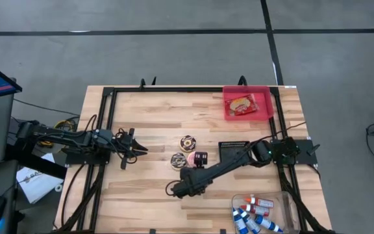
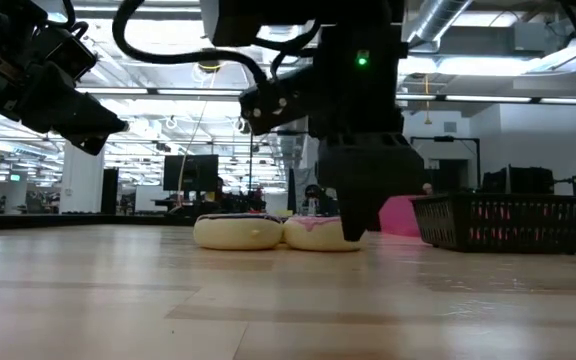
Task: Pick & Place Food Item
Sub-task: Put the pink donut into the black bin
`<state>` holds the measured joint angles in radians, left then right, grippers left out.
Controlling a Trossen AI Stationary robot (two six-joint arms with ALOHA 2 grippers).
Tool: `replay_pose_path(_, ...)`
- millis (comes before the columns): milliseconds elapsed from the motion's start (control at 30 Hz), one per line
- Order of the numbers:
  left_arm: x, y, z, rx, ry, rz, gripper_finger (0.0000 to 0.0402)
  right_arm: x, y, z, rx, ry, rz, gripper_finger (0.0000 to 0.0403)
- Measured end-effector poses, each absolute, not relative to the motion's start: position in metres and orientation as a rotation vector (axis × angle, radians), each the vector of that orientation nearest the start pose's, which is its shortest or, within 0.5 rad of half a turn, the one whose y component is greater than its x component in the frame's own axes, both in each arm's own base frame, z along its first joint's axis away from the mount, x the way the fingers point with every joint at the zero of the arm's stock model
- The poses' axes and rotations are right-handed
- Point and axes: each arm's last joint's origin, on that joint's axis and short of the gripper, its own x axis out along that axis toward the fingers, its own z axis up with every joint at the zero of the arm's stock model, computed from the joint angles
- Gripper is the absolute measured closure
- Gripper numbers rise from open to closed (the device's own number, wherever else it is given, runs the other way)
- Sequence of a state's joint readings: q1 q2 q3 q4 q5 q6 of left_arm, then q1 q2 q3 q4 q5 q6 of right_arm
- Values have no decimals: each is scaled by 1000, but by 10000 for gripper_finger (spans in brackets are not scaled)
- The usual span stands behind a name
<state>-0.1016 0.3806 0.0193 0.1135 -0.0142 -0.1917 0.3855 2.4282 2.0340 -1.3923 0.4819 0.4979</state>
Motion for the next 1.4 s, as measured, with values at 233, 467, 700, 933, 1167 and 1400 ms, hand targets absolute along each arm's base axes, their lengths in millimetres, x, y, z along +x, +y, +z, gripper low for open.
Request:
replay_pose_path(233,118,-12,147,-176,255,-63,334,424,156,147,-353,1486,-451,154)
replay_pose_path(467,118,-12,147,-176,255,-63,334,428,156,147,-326,1467,-418,154)
replay_pose_path(700,118,-12,147,-176,255,-63,334,429,152,147,-321,1471,-426,154)
replay_pose_path(933,118,-12,147,-176,255,-63,334,432,149,146,-309,1462,-431,154)
replay_pose_path(1167,118,-12,147,-176,255,-63,334,434,144,146,-289,1463,-430,154)
replay_pose_path(1400,118,-12,147,-176,255,-63,334,437,134,146,-257,1489,-418,154)
